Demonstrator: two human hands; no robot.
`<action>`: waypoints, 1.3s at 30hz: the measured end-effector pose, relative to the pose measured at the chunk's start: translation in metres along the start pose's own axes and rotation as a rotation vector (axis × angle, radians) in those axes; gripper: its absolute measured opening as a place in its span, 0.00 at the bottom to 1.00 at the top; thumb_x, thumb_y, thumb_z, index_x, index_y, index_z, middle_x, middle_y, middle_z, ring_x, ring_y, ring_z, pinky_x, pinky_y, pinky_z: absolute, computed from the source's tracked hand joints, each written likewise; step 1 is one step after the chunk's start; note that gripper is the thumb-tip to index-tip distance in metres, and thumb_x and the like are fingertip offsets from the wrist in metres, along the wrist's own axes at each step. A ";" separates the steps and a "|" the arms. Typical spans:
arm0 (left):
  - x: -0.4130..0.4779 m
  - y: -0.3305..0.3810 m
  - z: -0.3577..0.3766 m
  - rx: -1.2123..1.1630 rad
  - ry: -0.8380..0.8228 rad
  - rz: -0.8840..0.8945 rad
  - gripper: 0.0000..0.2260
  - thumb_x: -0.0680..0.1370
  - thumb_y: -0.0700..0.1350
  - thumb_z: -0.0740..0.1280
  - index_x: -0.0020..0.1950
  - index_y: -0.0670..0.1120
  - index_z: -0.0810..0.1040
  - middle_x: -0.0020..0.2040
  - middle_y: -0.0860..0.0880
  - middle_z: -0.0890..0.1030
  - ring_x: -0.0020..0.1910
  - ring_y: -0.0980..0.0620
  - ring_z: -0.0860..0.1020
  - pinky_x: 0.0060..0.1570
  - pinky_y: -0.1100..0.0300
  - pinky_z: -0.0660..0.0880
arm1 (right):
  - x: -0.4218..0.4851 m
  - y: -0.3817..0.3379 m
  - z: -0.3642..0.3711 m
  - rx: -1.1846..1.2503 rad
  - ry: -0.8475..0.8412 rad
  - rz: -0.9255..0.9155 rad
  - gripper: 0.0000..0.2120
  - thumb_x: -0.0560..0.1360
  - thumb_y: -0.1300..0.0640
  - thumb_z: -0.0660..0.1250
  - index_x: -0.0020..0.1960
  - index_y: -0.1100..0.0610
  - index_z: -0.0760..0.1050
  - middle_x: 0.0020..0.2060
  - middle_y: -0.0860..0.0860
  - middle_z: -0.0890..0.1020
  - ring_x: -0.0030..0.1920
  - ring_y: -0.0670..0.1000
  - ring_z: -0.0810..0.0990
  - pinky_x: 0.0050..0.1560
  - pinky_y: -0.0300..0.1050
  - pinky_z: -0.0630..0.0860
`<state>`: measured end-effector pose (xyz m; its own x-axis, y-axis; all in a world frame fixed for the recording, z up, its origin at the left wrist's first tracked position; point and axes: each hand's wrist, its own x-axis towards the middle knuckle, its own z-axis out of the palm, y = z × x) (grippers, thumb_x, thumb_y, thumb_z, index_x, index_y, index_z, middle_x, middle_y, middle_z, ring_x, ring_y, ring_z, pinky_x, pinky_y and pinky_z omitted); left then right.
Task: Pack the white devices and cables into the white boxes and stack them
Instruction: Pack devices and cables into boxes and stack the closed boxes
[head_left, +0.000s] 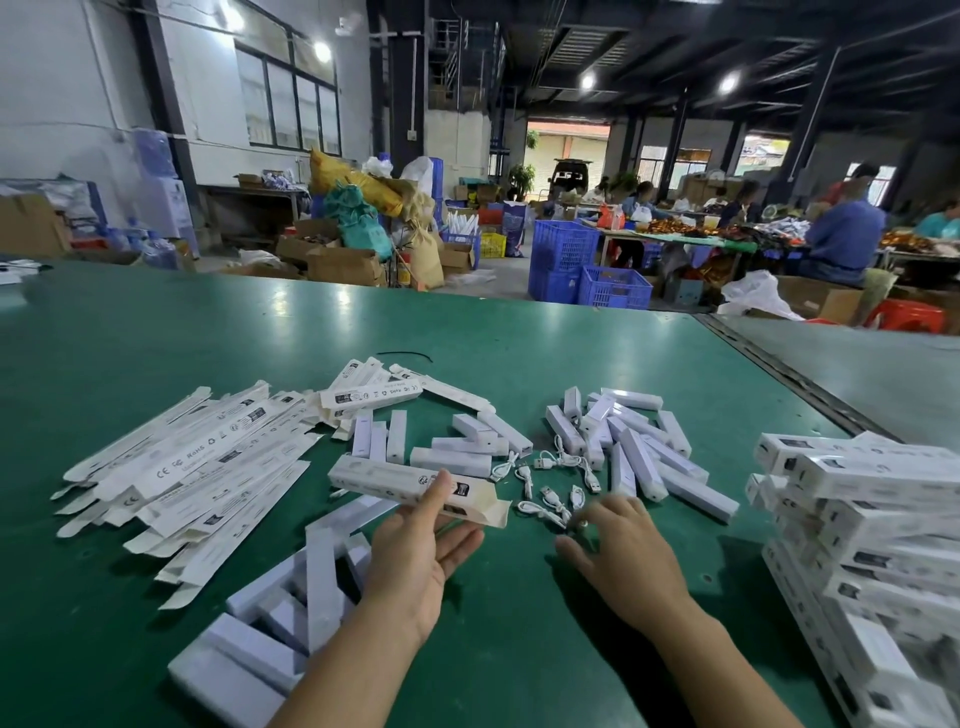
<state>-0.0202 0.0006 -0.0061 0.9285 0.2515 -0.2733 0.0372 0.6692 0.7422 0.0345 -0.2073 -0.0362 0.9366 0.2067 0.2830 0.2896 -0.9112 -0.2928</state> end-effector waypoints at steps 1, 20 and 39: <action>-0.001 -0.001 0.001 0.013 -0.007 -0.010 0.07 0.77 0.44 0.71 0.51 0.42 0.79 0.39 0.43 0.86 0.32 0.48 0.85 0.29 0.58 0.80 | 0.001 -0.001 0.002 -0.003 -0.041 -0.017 0.23 0.78 0.38 0.61 0.70 0.46 0.71 0.65 0.42 0.71 0.70 0.48 0.63 0.63 0.46 0.69; -0.011 -0.025 0.007 0.284 -0.126 -0.078 0.13 0.77 0.45 0.71 0.57 0.39 0.78 0.46 0.40 0.86 0.40 0.44 0.85 0.37 0.54 0.82 | 0.000 -0.007 -0.030 0.018 -0.274 0.119 0.18 0.75 0.44 0.70 0.62 0.50 0.80 0.52 0.46 0.82 0.54 0.49 0.78 0.47 0.34 0.67; -0.004 -0.021 0.007 0.117 0.025 0.056 0.09 0.77 0.41 0.71 0.54 0.39 0.78 0.44 0.42 0.87 0.37 0.47 0.85 0.32 0.59 0.81 | -0.018 -0.030 -0.037 0.847 -0.018 0.244 0.13 0.67 0.55 0.79 0.51 0.50 0.84 0.41 0.44 0.87 0.45 0.40 0.84 0.47 0.31 0.78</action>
<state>-0.0224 -0.0196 -0.0164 0.9209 0.3045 -0.2432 0.0295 0.5680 0.8225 0.0016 -0.1970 0.0013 0.9924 0.0530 0.1112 0.1229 -0.3616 -0.9242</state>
